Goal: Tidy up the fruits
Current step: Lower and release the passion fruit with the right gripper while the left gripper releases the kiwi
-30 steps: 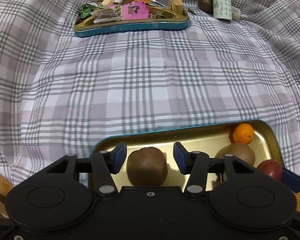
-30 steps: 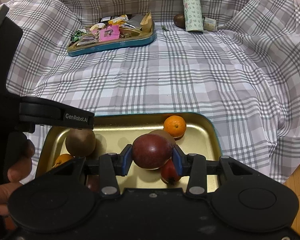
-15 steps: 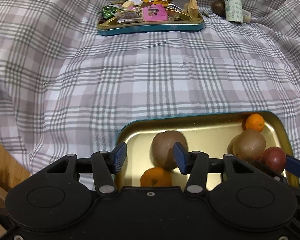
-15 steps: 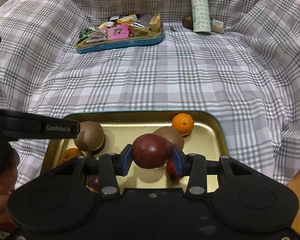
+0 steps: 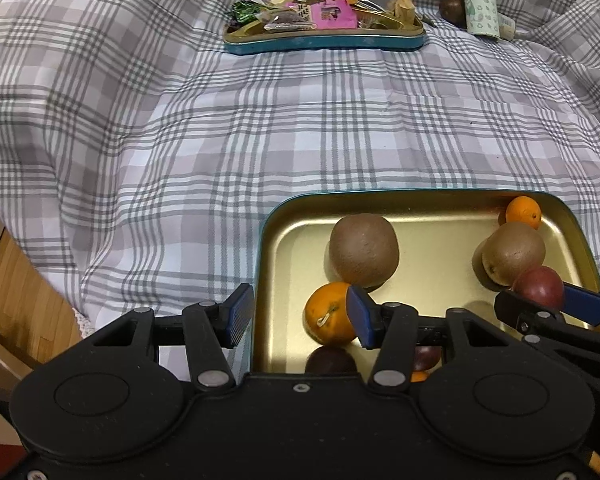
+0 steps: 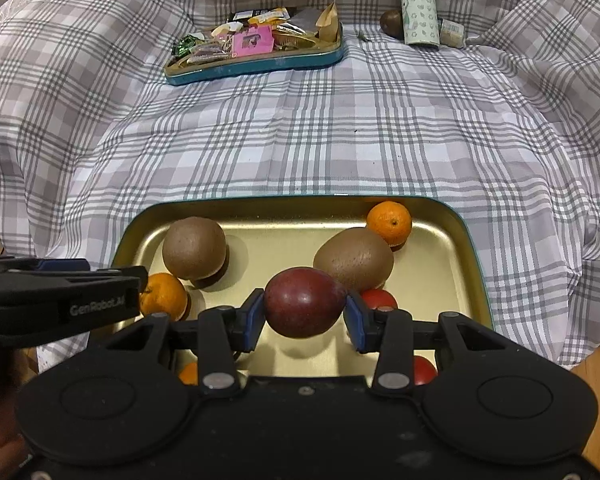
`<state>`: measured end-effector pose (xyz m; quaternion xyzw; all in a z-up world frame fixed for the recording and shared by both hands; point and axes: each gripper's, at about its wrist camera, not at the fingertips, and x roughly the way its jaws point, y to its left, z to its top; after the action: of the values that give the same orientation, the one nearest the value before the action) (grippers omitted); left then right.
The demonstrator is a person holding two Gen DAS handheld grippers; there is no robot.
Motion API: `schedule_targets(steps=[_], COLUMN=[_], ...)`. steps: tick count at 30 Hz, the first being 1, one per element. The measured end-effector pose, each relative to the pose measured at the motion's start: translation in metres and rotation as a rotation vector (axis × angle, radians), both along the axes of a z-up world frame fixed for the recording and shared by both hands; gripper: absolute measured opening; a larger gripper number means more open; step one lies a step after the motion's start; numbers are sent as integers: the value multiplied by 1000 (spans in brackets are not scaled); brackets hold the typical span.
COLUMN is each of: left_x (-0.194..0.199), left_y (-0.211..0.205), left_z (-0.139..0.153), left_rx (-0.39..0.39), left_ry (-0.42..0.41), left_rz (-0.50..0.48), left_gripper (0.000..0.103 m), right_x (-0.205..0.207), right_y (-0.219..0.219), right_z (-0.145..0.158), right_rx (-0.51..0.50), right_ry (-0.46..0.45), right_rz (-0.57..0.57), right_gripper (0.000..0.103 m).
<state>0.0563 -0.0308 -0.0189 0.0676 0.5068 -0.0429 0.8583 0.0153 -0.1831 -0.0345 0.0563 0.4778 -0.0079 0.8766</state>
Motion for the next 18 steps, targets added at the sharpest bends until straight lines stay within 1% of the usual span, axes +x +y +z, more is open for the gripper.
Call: schedule_targets(steps=[6,11,18], left_x=[-7,-12,-21], left_y=[2,2,4], left_z=[4,9,16], left_rx=[-4,-10,-28], left_ry=[-16,-34,-53], left_rz=[5,6,-1], left_gripper=[57,57,57], right_x=[-2,-8,-18], right_y=[0,2,2], right_z=[-1,8,15], right_rx=[-12,-39,-44], right_ry=[4,-49,-60], right_rz=[0,2,-5], right_gripper=[44,43,43])
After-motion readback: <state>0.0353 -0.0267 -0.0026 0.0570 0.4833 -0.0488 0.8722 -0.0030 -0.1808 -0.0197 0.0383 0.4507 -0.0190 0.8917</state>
